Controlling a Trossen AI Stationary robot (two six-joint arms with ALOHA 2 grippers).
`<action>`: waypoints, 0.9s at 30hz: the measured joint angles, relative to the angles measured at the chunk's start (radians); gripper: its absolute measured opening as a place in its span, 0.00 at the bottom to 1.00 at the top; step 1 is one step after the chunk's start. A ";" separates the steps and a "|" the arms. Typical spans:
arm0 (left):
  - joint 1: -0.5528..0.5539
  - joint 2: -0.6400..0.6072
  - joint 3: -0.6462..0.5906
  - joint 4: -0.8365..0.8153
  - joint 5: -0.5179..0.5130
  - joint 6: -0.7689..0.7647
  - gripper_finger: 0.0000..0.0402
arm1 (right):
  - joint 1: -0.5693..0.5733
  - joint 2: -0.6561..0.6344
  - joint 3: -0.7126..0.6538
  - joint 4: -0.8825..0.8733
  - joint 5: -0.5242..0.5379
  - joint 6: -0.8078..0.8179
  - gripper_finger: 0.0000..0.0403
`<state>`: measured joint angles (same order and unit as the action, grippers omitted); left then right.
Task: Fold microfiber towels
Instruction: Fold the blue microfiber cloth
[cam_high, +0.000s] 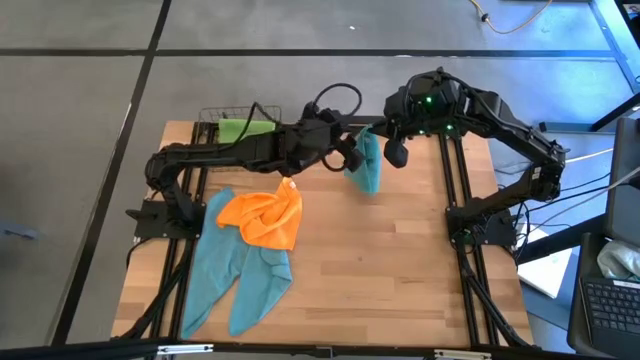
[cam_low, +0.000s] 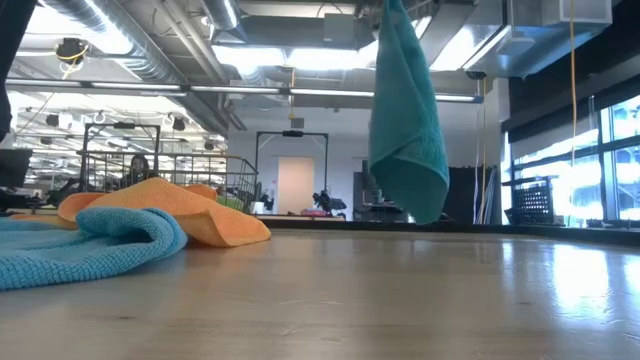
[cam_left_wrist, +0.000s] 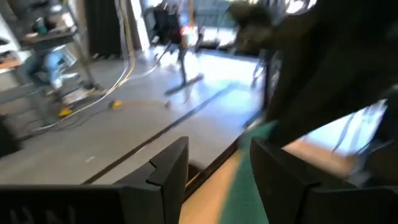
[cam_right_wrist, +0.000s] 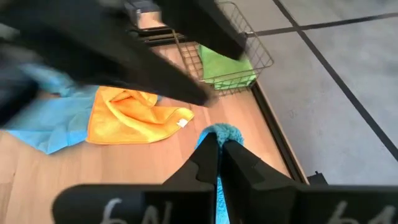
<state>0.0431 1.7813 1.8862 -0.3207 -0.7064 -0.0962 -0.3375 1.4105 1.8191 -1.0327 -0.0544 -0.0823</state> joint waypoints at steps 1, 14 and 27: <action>-0.009 0.000 0.000 0.036 0.005 0.004 0.41 | -0.004 0.000 0.000 0.001 0.000 0.002 0.03; -0.044 0.126 0.002 0.090 -0.191 0.257 0.41 | -0.005 0.000 0.000 0.037 0.000 0.051 0.03; -0.032 0.126 0.001 0.035 -0.256 0.267 0.41 | -0.005 -0.028 0.000 0.008 0.000 0.020 0.03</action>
<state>0.0113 1.9072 1.8874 -0.2858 -0.9629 0.1703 -0.3428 1.3821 1.8187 -1.0245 -0.0544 -0.0628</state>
